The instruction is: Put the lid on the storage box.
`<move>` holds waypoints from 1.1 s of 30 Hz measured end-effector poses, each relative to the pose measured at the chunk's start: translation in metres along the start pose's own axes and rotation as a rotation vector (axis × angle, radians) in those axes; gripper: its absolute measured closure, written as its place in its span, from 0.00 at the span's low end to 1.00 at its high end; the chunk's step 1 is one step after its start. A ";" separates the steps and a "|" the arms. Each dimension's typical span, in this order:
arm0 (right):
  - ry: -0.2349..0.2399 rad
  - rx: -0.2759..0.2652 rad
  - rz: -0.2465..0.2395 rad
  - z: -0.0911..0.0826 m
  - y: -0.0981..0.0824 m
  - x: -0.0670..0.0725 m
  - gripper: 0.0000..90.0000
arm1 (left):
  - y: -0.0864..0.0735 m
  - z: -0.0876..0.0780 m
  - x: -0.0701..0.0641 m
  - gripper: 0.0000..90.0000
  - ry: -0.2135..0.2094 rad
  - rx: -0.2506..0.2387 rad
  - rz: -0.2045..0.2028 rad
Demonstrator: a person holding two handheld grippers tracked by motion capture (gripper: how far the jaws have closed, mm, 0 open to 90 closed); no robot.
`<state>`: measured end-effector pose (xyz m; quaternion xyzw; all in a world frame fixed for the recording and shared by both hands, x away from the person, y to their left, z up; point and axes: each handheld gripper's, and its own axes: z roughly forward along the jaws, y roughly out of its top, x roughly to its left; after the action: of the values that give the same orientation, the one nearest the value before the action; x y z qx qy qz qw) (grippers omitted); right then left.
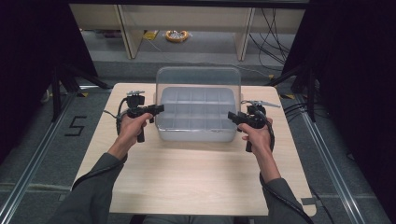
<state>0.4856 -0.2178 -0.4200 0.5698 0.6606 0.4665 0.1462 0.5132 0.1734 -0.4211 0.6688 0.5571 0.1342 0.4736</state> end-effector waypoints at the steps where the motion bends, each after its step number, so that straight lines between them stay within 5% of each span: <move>1: 0.008 0.000 0.009 0.001 0.000 0.000 0.57 | 0.000 0.002 0.000 0.65 -0.006 -0.008 -0.011; 2: -0.002 0.014 0.043 0.001 -0.001 0.002 0.57 | -0.001 0.003 0.000 0.65 -0.005 -0.004 -0.008; 7: -0.005 0.001 -0.001 0.007 -0.001 -0.004 0.56 | -0.001 0.008 0.002 0.63 0.012 0.010 0.006; 9: -0.001 0.010 0.040 0.008 -0.003 -0.002 0.56 | -0.002 0.009 0.003 0.62 0.024 0.019 0.030; 18: -0.013 0.007 0.023 0.019 -0.007 -0.009 0.54 | -0.003 0.017 0.007 0.61 0.020 0.018 -0.012; 20: -0.008 0.022 0.076 0.019 -0.008 -0.005 0.53 | -0.004 0.018 0.009 0.61 0.019 0.032 -0.006; 21: -0.021 0.010 0.031 0.021 -0.009 -0.009 0.53 | -0.004 0.019 0.009 0.60 0.019 0.031 -0.011; 23: -0.024 0.017 0.049 0.021 -0.009 -0.008 0.53 | -0.006 0.021 0.010 0.60 0.012 0.026 -0.028; 25: -0.065 0.018 -0.013 0.023 -0.010 -0.009 0.54 | -0.007 0.023 0.012 0.59 0.009 0.030 -0.027; 30: -0.056 0.033 0.055 0.023 -0.010 -0.007 0.55 | -0.011 0.026 0.013 0.58 -0.005 0.027 -0.044; 31: -0.066 0.017 0.001 0.025 -0.010 -0.011 0.55 | -0.011 0.026 0.013 0.58 -0.006 0.028 -0.042; 33: -0.067 0.017 0.005 0.025 -0.010 -0.011 0.55 | -0.011 0.026 0.013 0.57 -0.006 0.025 -0.039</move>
<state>0.5012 -0.2153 -0.4444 0.5879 0.6577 0.4420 0.1625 0.5291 0.1718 -0.4478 0.6641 0.5702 0.1161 0.4695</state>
